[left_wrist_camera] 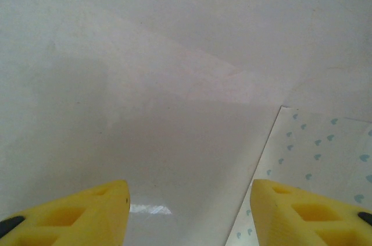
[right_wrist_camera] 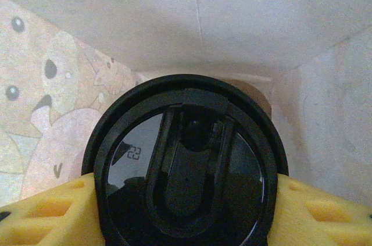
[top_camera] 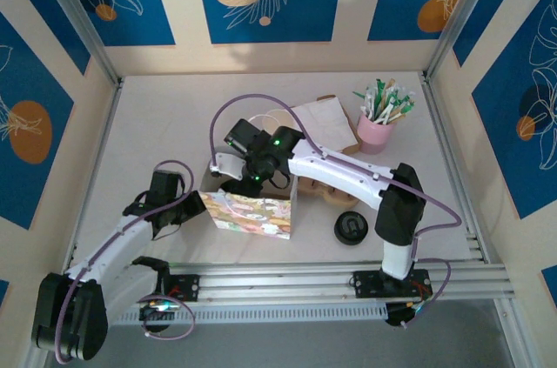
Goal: Pack the takeout coffee
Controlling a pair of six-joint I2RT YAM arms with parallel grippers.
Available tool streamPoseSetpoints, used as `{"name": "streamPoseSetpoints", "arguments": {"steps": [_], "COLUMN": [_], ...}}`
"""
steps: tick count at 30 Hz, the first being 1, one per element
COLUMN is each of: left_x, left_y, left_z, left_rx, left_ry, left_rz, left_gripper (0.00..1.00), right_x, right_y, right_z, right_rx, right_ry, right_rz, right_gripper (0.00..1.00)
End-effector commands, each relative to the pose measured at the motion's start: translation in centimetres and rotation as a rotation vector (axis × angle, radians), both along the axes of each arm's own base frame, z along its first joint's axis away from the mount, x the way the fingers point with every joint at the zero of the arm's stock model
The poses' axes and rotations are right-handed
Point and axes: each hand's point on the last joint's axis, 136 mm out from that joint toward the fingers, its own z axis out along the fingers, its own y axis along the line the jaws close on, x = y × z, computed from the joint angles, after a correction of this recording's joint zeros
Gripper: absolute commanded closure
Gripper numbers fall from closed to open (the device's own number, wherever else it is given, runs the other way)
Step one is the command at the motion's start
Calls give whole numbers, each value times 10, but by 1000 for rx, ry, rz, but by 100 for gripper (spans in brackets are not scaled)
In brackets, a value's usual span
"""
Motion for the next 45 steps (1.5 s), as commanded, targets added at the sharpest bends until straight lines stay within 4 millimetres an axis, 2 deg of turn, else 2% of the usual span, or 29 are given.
{"name": "streamPoseSetpoints", "arguments": {"steps": [1,10,17,24,33,36,41,45], "left_x": [-6,-6,-7,-7,-8,-7,-7,-8], "left_y": [-1,-1,0,0,0,0,0,1], "left_z": [-4,-5,-7,-6,-7,-7,-8,-8], "left_rx": [5,2,10,10,13,13,13,16], "left_ry": [11,13,15,12,14,13,16,15], "left_rz": [-14,-15,-15,-17,-17,-18,-17,-15], "left_gripper": [43,43,43,43,43,43,43,43], "right_x": [-2,-4,-8,-10,-12,-11,-10,-12], "right_y": [3,-1,-19,-20,7,11,12,6], "right_z": [10,-25,-45,-39,15,22,7,-20], "right_rx": [48,-28,-136,-153,92,121,101,16], "right_ry": [-3,46,45,57,47,35,53,75], "right_rz": [-11,-16,-11,-8,-15,-15,-18,-18], "right_gripper": [77,77,77,77,77,77,77,77]}}
